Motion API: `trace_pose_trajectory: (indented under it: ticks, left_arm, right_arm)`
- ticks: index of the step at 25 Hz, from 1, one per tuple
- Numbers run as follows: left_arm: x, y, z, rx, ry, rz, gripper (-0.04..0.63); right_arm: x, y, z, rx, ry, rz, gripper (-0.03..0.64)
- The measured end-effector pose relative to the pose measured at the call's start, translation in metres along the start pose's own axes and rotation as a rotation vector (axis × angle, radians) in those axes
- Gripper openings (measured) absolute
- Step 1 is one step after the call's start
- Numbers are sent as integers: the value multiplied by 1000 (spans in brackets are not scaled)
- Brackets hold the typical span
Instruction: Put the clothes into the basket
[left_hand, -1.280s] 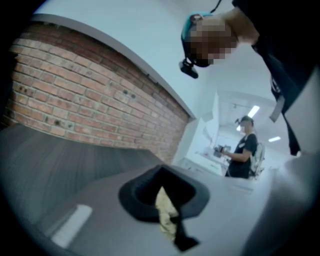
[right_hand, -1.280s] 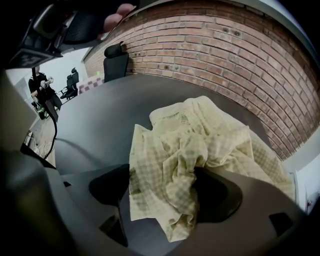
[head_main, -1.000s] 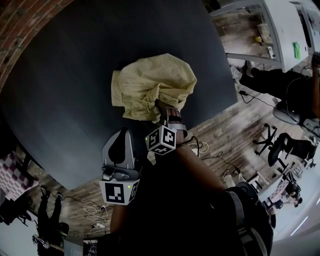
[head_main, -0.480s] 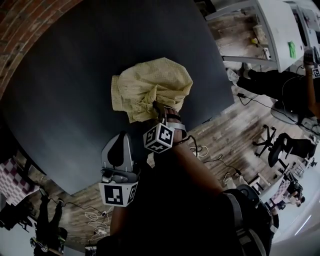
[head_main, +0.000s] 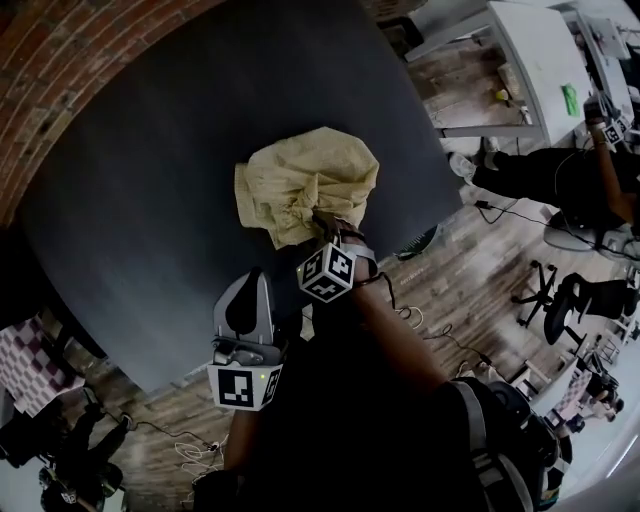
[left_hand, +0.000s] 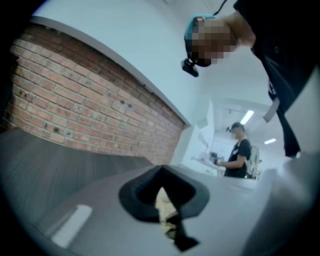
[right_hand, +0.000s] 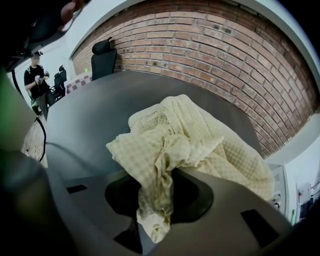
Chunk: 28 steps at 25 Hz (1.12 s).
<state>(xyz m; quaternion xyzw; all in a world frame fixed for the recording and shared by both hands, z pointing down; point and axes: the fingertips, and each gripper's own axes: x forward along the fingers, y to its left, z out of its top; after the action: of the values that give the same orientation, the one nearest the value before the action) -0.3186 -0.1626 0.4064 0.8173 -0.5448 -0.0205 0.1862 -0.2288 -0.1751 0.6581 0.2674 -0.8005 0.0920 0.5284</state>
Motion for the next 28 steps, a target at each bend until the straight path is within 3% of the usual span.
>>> trace_pose_trajectory:
  ticks: [8,15,20,28]
  left_arm:
    - [-37,-6,7,33,-8,-11,5]
    - [-79,-22,14,50,-66,-45,5]
    - [-108,-35,23,72,-100,-78,5]
    - [-164,-39,11,79,-96,-111,5]
  right_arm:
    - [-52,16,6,37,-85,11,110]
    - [-98,45,1,106,-166,-11,106]
    - [-123,69,1,98,-190,-23,104]
    - [-164,111,6,190,-265,-14,104]
